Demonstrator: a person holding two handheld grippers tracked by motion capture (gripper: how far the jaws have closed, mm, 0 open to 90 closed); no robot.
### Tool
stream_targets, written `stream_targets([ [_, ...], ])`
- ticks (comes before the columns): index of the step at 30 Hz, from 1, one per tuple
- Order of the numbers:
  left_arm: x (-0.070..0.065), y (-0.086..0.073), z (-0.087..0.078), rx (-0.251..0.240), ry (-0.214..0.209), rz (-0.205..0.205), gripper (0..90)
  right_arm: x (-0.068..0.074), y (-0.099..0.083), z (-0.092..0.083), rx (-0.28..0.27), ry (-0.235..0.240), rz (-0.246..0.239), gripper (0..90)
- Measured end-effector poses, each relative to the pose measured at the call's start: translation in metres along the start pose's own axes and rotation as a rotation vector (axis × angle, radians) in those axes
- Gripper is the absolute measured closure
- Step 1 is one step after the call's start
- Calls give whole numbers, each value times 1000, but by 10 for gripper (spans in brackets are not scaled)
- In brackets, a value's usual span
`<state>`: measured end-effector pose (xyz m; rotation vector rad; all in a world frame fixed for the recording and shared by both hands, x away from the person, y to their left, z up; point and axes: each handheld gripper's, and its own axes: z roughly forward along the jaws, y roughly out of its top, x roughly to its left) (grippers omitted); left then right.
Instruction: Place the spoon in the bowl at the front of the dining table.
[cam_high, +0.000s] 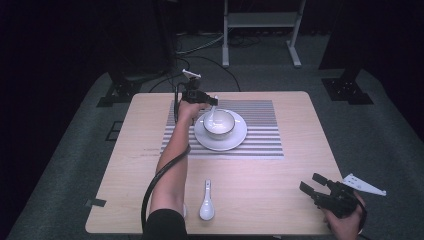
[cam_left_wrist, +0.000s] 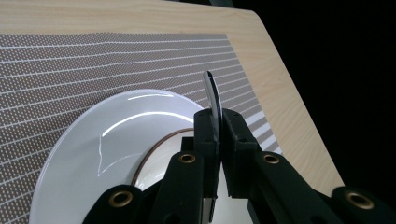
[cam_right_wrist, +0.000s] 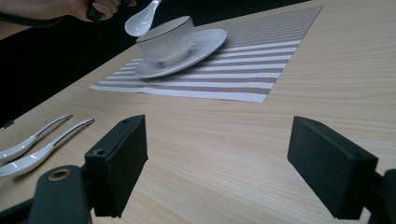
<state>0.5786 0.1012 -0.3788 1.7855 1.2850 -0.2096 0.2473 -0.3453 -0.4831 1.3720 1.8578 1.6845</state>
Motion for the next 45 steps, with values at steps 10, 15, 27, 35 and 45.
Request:
stream_targets([
  [10,7,-7,-1,-77,-8,-13,851,1,0,1,3,5,-5,189],
  [15,11,-12,-4,-84,-1,-16,850,3,0,1,7,8,-6,189],
  [27,17,-18,3,-120,4,-44,850,3,0,3,12,14,-11,189],
  [35,19,-22,9,-74,20,-47,848,4,0,2,12,15,-10,189],
  [45,24,-26,-5,-14,33,-38,846,6,0,4,18,20,-18,189],
])
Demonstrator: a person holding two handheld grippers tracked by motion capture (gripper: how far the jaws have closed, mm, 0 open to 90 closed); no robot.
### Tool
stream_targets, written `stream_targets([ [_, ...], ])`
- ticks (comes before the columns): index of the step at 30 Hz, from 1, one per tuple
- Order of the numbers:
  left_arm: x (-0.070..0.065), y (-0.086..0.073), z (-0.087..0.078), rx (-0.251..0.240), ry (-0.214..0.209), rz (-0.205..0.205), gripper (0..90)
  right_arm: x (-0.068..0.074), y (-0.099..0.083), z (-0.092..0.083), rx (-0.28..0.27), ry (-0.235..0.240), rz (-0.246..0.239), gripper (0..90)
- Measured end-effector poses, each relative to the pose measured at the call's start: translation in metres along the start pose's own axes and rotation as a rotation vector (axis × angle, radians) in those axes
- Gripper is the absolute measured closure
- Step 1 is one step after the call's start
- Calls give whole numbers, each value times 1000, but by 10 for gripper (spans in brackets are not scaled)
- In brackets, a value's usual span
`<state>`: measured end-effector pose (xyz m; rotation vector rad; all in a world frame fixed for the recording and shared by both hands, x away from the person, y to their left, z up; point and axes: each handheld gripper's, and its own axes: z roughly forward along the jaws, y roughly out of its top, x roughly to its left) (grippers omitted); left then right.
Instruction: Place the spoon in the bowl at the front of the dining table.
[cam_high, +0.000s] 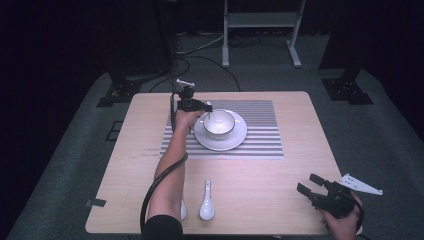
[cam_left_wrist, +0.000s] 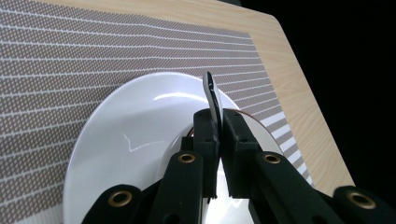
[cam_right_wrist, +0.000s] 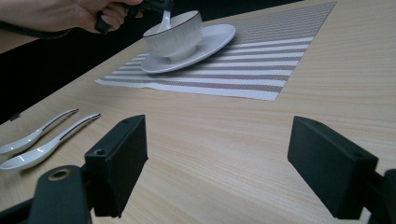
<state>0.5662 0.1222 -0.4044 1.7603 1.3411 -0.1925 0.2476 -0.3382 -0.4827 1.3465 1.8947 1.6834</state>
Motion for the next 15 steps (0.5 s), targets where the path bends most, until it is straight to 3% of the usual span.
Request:
stream_targets([
  [7,4,-5,-12,17,17,10,835,3,0,3,6,3,-7,189],
  [15,10,-14,-22,27,9,4,827,4,0,4,11,4,-8,189],
])
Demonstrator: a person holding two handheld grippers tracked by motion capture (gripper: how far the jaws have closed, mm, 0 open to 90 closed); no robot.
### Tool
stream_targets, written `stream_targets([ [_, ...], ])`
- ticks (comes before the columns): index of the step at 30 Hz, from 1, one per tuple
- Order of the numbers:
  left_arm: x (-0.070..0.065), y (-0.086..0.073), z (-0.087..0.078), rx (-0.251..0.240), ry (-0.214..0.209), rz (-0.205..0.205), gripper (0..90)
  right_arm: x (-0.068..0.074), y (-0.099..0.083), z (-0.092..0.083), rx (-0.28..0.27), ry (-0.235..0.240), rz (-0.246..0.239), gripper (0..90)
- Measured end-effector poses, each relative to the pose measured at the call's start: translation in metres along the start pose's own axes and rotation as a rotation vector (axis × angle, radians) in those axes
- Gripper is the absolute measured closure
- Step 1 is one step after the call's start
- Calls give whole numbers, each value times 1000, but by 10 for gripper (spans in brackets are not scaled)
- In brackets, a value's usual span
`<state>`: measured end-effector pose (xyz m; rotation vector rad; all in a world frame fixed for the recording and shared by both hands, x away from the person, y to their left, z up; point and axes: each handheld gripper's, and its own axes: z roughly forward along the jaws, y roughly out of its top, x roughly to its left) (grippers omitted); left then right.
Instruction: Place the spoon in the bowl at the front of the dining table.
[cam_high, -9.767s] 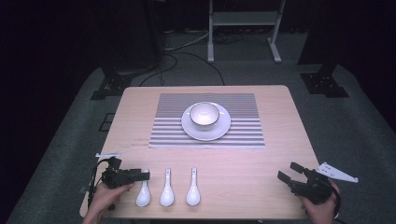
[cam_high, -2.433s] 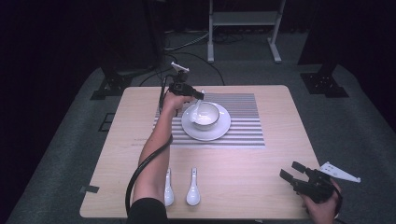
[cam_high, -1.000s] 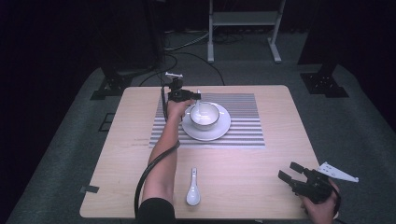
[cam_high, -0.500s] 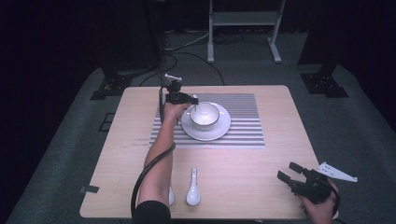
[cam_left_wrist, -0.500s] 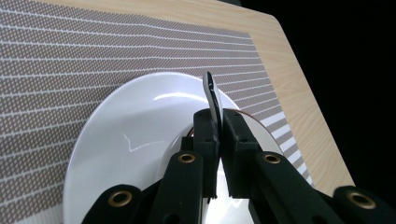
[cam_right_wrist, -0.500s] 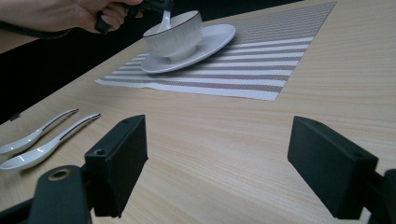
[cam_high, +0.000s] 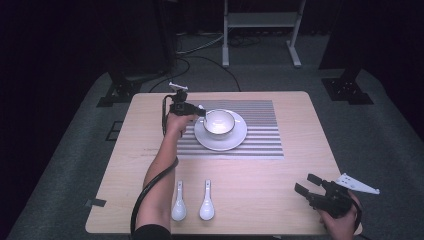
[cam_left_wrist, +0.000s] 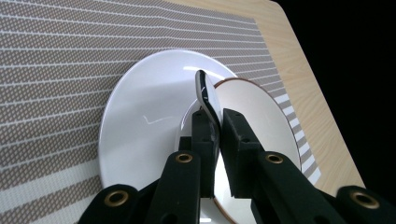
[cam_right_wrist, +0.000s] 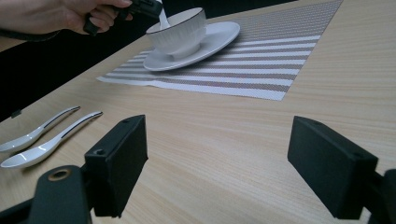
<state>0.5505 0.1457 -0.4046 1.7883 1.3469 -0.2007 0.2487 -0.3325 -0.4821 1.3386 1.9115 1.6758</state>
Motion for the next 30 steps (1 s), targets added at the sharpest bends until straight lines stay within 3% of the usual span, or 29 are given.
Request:
stream_targets([
  [12,5,-14,-12,23,-6,3,807,3,0,1,2,1,-9,189],
  [17,11,-19,-18,17,-15,-18,785,5,0,2,8,-1,-9,189],
  [30,14,-32,-33,12,-39,-15,747,6,1,4,8,-9,-13,189],
])
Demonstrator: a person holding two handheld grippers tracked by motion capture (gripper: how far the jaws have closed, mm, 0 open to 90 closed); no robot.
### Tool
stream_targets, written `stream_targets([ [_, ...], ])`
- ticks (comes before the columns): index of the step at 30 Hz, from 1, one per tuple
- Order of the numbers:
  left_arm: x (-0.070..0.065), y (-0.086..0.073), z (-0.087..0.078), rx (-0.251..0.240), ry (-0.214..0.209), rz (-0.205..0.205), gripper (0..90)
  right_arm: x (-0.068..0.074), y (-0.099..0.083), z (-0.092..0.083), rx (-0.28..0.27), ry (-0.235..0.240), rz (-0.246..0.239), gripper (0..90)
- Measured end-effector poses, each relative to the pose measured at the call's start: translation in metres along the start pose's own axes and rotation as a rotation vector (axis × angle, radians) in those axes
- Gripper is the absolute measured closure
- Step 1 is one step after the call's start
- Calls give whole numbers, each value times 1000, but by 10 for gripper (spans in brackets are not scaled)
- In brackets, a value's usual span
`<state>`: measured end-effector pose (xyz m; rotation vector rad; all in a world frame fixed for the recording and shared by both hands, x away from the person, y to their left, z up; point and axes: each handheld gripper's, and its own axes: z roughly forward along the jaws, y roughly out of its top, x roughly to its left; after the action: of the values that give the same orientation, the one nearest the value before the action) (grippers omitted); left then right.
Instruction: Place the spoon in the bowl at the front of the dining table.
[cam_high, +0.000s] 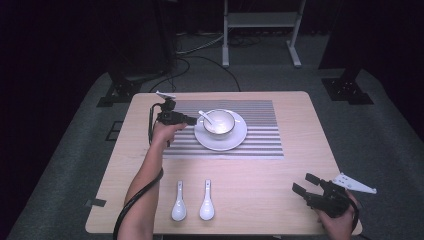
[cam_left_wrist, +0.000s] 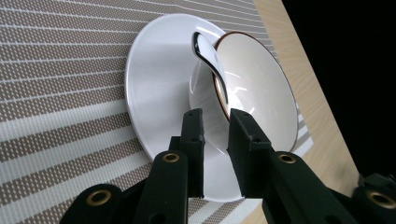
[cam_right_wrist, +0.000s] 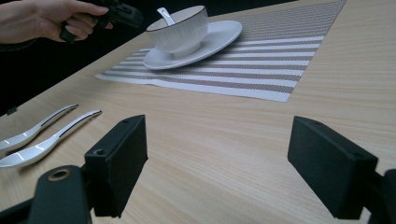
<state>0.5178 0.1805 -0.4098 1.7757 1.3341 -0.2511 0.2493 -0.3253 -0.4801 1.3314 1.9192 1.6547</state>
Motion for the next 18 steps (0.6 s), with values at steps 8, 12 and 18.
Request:
stream_targets([
  [8,0,-7,-8,10,-4,16,690,-1,1,3,7,-4,1,189],
  [12,0,-10,-11,9,-8,23,681,-1,1,4,12,-9,3,189],
  [18,-4,-14,-14,18,-9,38,648,-1,0,5,17,-11,3,189],
])
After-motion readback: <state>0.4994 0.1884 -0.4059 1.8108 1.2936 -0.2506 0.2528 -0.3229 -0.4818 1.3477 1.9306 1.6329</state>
